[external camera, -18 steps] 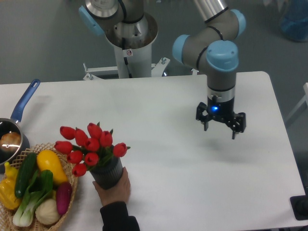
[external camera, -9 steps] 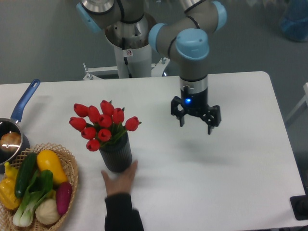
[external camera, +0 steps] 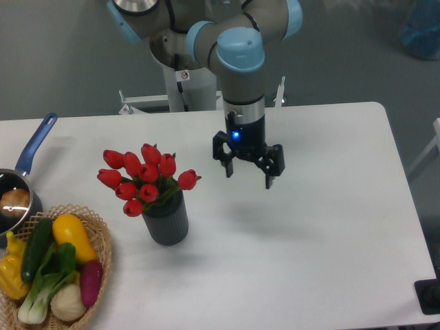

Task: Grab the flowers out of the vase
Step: 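Lower the gripper onto the tulip stems and close around them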

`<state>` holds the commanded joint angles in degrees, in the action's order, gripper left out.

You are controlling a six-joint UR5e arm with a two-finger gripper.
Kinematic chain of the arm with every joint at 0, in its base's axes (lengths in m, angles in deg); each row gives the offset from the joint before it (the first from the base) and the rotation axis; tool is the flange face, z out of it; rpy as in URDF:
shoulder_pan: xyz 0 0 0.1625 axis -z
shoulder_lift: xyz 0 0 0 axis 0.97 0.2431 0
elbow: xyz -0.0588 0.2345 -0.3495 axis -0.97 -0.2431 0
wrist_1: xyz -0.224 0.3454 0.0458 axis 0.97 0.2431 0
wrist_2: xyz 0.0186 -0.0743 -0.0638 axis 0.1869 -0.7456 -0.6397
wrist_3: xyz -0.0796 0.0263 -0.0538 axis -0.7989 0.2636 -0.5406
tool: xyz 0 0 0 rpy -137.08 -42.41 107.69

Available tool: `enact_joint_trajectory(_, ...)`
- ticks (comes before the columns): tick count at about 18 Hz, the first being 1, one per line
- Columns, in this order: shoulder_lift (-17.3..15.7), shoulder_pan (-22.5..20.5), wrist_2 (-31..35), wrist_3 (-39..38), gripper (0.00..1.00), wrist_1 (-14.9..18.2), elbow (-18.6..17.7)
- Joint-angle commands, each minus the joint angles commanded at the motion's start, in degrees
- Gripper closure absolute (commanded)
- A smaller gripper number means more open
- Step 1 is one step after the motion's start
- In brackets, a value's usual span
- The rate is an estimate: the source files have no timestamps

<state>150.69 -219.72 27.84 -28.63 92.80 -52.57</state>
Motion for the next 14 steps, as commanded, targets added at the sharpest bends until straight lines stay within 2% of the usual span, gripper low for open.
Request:
enact_joint_trajectory(6,-0.71,-0.09,-14.95,-1.05,0.00,0.26,0.00)
enact_joint_trajectory(10,0.08,0.26,-20.57,-1.14,0.00,0.26,0.26)
enact_joint_trajectory(14,2.02,1.93,-21.38,-0.88,0.00,0.17,0.61)
